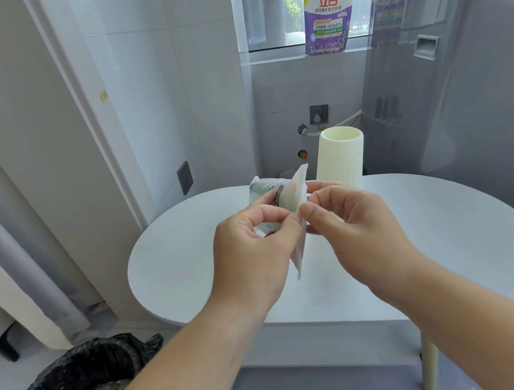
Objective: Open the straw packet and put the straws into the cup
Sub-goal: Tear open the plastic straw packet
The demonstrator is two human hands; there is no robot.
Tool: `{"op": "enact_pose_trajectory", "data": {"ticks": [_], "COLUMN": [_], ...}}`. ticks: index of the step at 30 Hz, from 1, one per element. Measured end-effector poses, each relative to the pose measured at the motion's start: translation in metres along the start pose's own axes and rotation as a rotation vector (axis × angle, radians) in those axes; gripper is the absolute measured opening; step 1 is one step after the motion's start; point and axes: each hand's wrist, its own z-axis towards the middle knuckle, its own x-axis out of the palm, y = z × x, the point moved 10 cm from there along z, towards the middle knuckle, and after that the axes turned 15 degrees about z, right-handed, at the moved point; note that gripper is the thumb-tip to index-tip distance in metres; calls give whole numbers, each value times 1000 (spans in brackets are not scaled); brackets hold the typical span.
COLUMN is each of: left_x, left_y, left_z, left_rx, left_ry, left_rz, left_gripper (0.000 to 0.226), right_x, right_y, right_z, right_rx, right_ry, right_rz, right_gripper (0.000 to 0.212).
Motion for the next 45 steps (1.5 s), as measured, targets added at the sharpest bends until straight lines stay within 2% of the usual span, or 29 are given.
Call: {"op": "enact_pose_trajectory", "data": {"ticks": [9, 14, 18, 22, 25, 28, 29, 32, 34, 37, 39, 40, 42, 45], "left_x": [2, -16, -17, -10, -9, -14, -17, -27, -31, -26, -21, -18, -7, 23], "left_y": [5, 13, 8, 2, 0, -5, -7, -13, -20, -23, -16, -6, 23, 66], "left_z": [1, 9, 8, 4, 3, 1, 1, 0, -2, -3, 0, 3, 6, -8], "left_rx": [-39, -98, -41, 1, -5, 38, 56, 130, 195, 245, 181, 102, -169, -588], "left_ry": [-18, -126, -84, -86, -82, -94, -106, -168, -208, -195, -152, -116, -3, 224], "left_rz": [-27, -41, 20, 69, 65, 144, 170, 252, 315, 315, 284, 244, 90, -137], "left_gripper": [12, 19, 16, 13, 14, 14, 15, 13, 14, 10, 8, 18, 38, 46], "right_x": [-1, -16, -22, -15, -18, -20, -21, -17, -14, -20, -28, -32, -40, -45], "right_y": [0, -4, -14, -3, -1, -6, -5, -1, -3, -6, -5, -5, -6, -13], "right_z": [1, 5, 2, 0, 2, 3, 3, 1, 1, 3, 5, 5, 7, 8], "right_rx": [-41, -42, 28, -43, -24, -9, -22, -65, -62, -27, 5, 20, 56, 120], "right_ry": [-5, -75, -84, -106, -149, -146, -144, -83, -53, -98, -156, -185, -235, -248], "right_rz": [-36, -95, -125, -115, -133, -153, -169, -230, -229, -190, -112, -73, 27, 197], "right_gripper": [22, 21, 20, 17, 18, 7, 7, 37, 42, 41, 42, 43, 46, 44]}}
